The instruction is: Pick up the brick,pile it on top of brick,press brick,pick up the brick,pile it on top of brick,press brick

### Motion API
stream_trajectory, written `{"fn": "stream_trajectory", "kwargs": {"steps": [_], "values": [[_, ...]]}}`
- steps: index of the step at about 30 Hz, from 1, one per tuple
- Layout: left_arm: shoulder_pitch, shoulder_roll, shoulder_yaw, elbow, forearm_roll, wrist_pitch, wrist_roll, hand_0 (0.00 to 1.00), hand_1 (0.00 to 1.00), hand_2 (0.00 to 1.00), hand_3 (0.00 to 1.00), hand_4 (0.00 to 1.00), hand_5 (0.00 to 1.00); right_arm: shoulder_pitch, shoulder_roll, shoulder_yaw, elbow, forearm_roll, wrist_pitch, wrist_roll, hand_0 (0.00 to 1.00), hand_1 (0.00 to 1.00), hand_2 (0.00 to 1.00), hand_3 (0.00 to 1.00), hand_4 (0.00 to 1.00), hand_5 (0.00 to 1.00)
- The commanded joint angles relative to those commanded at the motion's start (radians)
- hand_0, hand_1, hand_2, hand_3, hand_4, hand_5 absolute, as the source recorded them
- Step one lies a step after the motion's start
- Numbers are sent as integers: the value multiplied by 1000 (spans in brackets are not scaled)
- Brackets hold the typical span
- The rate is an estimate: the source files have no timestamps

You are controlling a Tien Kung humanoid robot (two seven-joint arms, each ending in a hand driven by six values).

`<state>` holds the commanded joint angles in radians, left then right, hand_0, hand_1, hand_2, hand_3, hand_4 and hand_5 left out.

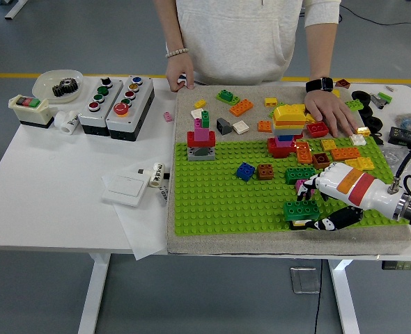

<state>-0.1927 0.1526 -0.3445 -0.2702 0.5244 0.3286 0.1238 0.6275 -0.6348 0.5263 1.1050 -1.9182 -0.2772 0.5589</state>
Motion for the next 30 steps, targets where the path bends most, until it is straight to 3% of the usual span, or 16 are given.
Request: {"fn": "stream_trajectory", "kwargs": {"steps": [6,7,12,13,24,25,26,30], "values": [[0,0,0,0,2,0,0,788,790,780,629,690,649,-2,0,4,-1,-8,0,-4,175,307,502,591,911,434],[0,0,-1,0,2,-1,1,788,789,780,629,690,649,-3,0,5,-1,-9,-1,-5,197,334,552,726,998,513],[1,0,-1,0,2,-1,0,788,789,780,629,690,649,-8,-3,11,6,-19,2,-11,197,334,552,726,998,513],[1,0,-1,0,2,0,0,787,790,779,629,689,649,-9,-3,13,7,-20,2,-12,236,392,646,825,998,621],[5,0,-3,1,5,-1,1,787,787,779,629,689,648,-28,-2,44,12,-36,-3,-37,255,436,708,878,998,624],[5,-1,-3,1,5,-1,1,787,789,778,629,690,648,-30,-2,48,13,-38,-2,-39,329,517,747,897,998,617],[5,-1,-3,1,6,-1,1,787,789,778,629,690,648,-30,-2,48,13,-38,-2,-40,329,517,747,897,998,617],[8,-1,-7,2,11,-1,2,787,789,778,629,690,648,-72,-12,112,66,-39,2,-64,329,517,747,897,998,617]]}}
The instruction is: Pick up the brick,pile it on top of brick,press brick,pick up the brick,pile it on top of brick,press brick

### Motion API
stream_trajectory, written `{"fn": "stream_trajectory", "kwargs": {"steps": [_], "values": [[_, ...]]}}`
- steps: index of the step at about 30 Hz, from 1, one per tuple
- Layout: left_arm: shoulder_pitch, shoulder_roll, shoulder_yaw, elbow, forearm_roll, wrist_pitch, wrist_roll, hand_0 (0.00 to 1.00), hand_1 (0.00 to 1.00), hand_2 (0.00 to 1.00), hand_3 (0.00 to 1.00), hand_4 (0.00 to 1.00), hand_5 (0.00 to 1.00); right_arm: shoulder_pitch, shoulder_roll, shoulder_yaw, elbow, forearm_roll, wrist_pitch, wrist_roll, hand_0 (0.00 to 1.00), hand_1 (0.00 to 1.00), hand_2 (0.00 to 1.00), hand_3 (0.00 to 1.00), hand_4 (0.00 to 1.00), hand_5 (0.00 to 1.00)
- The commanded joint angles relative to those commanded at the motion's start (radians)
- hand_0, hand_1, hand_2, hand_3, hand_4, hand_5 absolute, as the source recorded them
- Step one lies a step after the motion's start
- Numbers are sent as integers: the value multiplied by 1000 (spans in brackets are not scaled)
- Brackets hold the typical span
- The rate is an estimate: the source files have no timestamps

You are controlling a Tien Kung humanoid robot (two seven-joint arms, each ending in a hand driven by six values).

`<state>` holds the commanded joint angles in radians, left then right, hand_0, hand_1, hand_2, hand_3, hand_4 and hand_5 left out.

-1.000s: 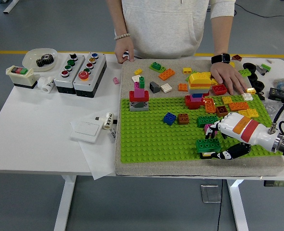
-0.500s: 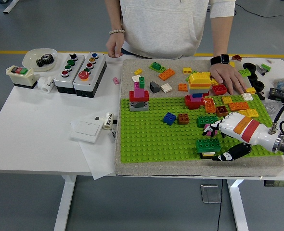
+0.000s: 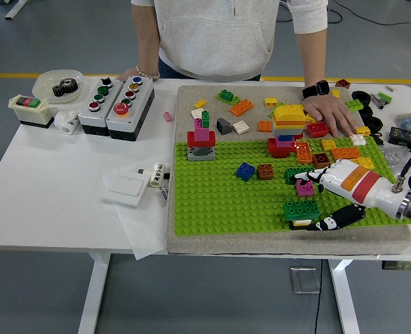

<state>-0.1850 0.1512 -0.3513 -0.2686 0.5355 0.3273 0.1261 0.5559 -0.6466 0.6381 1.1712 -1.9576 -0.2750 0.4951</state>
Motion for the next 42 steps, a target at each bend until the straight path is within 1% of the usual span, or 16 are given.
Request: {"fn": "stream_trajectory", "kwargs": {"steps": [1,4,6,7,12,13,14,18,19,24,25,30,31,36,37,42], "values": [[1,0,-1,0,1,0,0,786,789,780,629,690,648,-17,-5,21,22,-3,-5,-14,572,630,770,885,998,577],[2,0,-3,1,7,-1,2,786,789,780,629,690,648,-62,-17,80,93,-10,-2,-38,572,630,770,885,998,577],[4,0,-5,1,11,-2,3,786,789,780,629,690,648,-100,-26,121,146,-12,-11,-53,572,630,770,885,998,577],[4,0,-6,1,13,-2,3,786,789,780,629,689,648,-112,-29,135,163,-9,-14,-56,657,671,758,705,845,507],[6,1,-9,0,22,-3,6,786,789,780,629,689,648,-179,-40,206,242,17,-22,-50,657,671,758,705,845,507],[6,1,-10,0,23,-4,6,784,789,780,629,689,647,-187,-42,214,251,21,-22,-47,656,667,730,578,753,506],[7,1,-11,0,26,-4,7,784,789,780,629,689,647,-203,-46,226,270,26,-24,-39,656,667,730,578,753,506],[6,1,-11,0,26,-5,6,784,789,780,629,689,647,-233,-59,237,305,27,-27,-22,656,667,730,578,753,506],[6,1,-10,0,23,-5,6,784,790,780,628,689,647,-239,-62,236,312,20,-26,-17,654,661,717,559,714,510],[3,1,-8,0,21,-5,5,784,790,780,628,689,647,-246,-65,227,317,-7,-24,-18,654,661,717,559,714,510],[2,1,-8,0,21,-5,5,783,790,779,628,689,646,-244,-65,221,315,-18,-22,-23,683,670,713,564,691,504],[0,1,-7,0,19,-6,4,783,790,779,628,689,646,-237,-60,199,307,-58,-17,-41,683,670,713,564,691,504],[0,1,-7,0,18,-6,4,783,790,778,628,689,646,-236,-56,193,304,-67,-18,-44,701,676,719,571,675,483],[-2,1,-2,-1,13,-7,2,783,790,778,628,689,646,-231,-47,177,295,-88,-21,-49,701,676,719,571,675,483],[-3,1,-2,-1,14,-7,2,783,790,779,628,688,645,-231,-46,176,295,-88,-24,-48,670,656,700,579,670,476],[-5,1,-2,-1,13,-8,1,783,790,779,628,688,645,-233,-47,181,300,-79,-37,-43,670,656,700,579,670,476]]}}
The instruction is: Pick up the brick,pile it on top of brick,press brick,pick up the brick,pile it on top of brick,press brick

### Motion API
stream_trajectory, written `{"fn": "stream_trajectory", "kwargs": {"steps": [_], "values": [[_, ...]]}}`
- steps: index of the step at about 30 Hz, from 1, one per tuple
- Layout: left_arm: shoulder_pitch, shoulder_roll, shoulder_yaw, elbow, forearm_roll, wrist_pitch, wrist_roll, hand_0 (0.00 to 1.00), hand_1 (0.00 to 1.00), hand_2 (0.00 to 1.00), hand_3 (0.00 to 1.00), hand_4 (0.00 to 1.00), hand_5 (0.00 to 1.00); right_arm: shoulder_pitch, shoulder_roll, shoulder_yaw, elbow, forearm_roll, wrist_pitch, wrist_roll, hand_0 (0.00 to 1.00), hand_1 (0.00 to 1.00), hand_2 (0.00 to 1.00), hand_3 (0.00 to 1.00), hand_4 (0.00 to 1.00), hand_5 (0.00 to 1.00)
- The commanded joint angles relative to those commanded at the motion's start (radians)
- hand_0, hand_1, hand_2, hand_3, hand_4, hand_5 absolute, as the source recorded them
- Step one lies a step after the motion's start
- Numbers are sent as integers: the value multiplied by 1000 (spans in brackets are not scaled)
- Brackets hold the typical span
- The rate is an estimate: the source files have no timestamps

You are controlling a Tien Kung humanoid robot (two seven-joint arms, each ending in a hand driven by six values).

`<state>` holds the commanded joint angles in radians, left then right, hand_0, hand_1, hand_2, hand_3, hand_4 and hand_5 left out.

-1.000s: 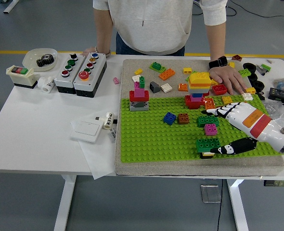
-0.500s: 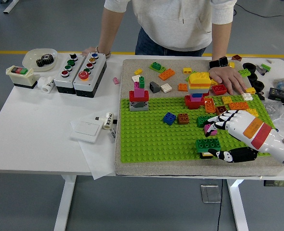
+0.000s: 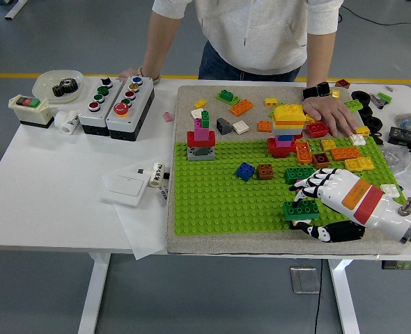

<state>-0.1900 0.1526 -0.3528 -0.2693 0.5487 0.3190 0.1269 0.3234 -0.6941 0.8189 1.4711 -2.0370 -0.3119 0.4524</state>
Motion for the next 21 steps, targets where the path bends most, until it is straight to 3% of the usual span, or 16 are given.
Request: {"fn": "stream_trajectory", "kwargs": {"steps": [1,6,7,21], "values": [[0,0,1,0,-1,0,0,783,790,777,628,688,647,0,-1,2,2,2,-4,1,622,603,659,572,663,464],[-1,1,2,0,-3,0,-1,783,790,777,628,688,647,2,-2,9,10,9,-24,1,622,603,659,572,663,464],[-1,1,2,0,-3,-1,-1,782,790,778,627,688,647,3,-2,9,10,9,-25,1,586,562,616,554,657,461],[-3,2,6,0,-8,-1,-2,781,789,779,628,689,647,4,-3,4,8,-3,-15,-12,561,522,576,572,654,439]]}}
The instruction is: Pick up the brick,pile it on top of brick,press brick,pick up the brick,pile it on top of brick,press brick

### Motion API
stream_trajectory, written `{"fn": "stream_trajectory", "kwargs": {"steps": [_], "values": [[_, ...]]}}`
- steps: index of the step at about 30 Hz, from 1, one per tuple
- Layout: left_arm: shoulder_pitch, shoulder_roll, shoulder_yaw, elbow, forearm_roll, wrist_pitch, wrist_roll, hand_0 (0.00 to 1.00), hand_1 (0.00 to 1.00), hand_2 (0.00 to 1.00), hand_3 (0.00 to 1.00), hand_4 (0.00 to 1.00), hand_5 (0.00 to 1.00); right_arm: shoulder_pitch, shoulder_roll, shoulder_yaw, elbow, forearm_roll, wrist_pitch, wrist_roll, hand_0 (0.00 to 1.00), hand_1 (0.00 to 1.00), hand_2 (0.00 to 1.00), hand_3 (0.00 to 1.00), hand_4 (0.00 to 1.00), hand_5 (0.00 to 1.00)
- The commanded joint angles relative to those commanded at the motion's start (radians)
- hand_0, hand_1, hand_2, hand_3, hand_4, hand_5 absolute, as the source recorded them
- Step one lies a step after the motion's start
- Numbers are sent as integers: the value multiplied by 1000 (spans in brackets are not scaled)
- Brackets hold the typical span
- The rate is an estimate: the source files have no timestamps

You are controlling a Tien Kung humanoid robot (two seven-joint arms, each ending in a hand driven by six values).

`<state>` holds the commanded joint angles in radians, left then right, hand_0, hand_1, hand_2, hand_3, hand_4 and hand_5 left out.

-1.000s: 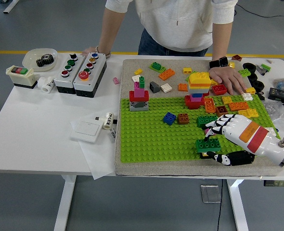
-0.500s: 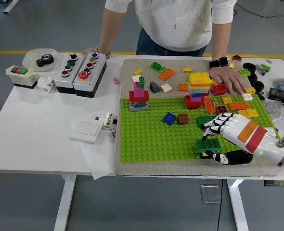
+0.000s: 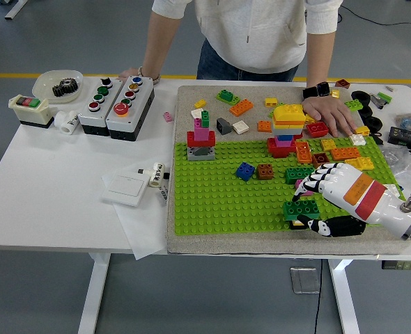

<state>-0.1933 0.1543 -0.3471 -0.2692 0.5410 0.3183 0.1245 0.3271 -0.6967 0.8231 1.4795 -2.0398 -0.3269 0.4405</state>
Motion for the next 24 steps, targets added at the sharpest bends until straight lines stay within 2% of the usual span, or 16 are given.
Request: {"fn": "stream_trajectory", "kwargs": {"steps": [10,24], "values": [[0,0,0,0,0,-1,0,780,786,778,627,688,647,2,6,-20,-15,-9,4,-4,554,516,570,574,654,435],[0,0,-1,0,3,-1,1,779,785,777,627,689,649,17,30,-51,-72,-25,-12,-7,555,508,562,571,644,398]]}}
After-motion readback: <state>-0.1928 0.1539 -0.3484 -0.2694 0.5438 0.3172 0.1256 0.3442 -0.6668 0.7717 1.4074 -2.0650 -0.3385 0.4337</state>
